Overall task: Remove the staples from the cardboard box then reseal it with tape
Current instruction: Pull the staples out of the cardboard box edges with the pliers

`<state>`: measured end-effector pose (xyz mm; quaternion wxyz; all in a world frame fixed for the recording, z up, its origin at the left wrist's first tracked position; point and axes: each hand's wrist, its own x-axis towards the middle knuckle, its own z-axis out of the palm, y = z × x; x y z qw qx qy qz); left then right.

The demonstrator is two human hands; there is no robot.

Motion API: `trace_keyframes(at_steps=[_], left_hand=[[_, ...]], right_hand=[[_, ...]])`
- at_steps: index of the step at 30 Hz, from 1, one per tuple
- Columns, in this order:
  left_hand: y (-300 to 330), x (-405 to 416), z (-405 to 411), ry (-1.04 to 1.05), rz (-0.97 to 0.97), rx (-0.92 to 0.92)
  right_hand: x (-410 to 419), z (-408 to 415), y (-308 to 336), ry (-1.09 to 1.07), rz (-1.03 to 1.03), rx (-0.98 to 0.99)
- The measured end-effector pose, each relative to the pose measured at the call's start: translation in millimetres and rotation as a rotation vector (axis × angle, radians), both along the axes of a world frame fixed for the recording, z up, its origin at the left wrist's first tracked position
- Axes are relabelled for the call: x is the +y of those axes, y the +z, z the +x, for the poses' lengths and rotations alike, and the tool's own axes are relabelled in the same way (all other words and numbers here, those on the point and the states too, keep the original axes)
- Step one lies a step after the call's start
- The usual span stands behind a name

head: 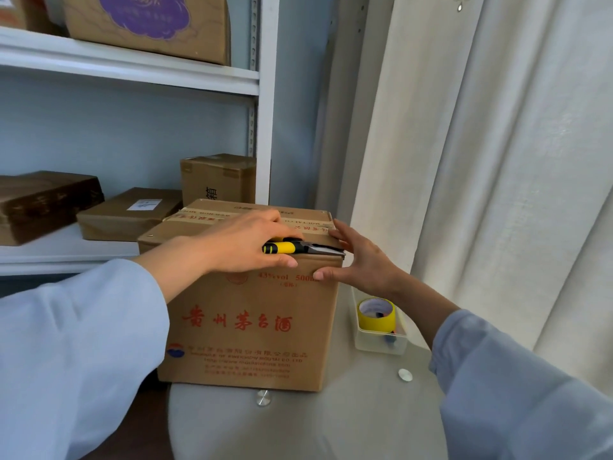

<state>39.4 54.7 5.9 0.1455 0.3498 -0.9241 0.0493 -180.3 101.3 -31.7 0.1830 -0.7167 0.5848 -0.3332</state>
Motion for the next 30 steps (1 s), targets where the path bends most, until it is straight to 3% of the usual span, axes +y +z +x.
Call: trace_keyframes(at_steps=[17, 30], left_hand=[[-1.4, 0.7, -22.3, 0.012, -0.113, -0.084], [15.4, -8.4, -28.4, -0.083, 0.005, -0.181]], right_hand=[[11.4, -36.1, -2.6, 0.024, 0.027, -0.135], [9.7, -36.6, -3.8, 0.017, 0.04, -0.118]])
